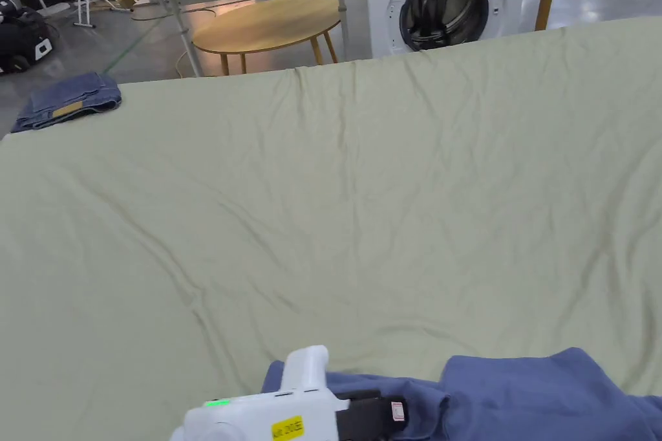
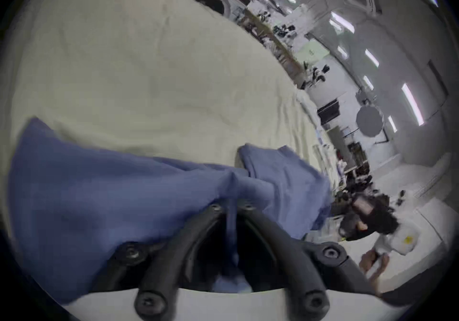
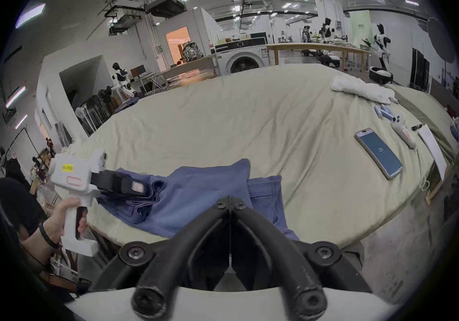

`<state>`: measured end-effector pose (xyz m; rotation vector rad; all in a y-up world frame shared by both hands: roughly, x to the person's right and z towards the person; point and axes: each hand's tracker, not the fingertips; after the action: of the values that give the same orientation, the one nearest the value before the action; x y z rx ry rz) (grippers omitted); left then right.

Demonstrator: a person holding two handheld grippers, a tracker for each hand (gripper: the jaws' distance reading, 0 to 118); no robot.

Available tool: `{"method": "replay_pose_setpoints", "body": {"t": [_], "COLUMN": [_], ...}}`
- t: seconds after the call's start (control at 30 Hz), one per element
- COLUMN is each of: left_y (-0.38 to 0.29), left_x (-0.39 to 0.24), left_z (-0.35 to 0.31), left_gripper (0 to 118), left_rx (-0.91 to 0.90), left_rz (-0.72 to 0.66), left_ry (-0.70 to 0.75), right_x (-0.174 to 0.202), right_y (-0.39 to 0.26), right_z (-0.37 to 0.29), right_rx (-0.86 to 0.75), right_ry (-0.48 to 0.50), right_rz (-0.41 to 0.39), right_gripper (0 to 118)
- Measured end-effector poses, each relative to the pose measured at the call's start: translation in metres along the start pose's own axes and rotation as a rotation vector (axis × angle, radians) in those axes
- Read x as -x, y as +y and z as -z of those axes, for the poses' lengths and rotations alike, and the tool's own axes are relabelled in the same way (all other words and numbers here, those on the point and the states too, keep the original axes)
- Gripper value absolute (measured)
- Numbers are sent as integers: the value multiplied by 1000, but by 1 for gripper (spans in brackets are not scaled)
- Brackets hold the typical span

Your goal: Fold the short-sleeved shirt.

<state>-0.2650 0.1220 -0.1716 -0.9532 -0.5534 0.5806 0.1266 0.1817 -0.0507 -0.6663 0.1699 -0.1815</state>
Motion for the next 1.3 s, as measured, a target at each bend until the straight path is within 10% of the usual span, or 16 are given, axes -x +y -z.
{"method": "replay_pose_setpoints", "body": {"t": [0.1,0.4,0.5,0.57,0.8,1.0,1.3], "left_y": [6,14,8,3,5,38,33], "left_x": [27,129,125,120,88,15,-82], "left_z": [-65,-104,-63,-47,-97,-146,24], "left_gripper": [80,86,72,11,8,8,8], "left_rx": [-137,-146,-67,-68,-219,-250,35], "left_rz": [-21,-213,-301,-379,-344,-24,133], "left_ry": [12,-8,-106,-167,-64,114,-34], "right_x": [2,-1,-2,-1,-6,-13,-15], "right_y": [1,-2,-2,-2,1,1,-10], "right_z": [5,10,8,6,-2,3,-9], "right_rx": [13,40,44,47,28,27,13], "right_ry": [1,16,13,1,-13,7,3], "right_rz": [-9,16,12,5,20,45,70], "right_gripper": [0,0,0,0,0,0,0]}}
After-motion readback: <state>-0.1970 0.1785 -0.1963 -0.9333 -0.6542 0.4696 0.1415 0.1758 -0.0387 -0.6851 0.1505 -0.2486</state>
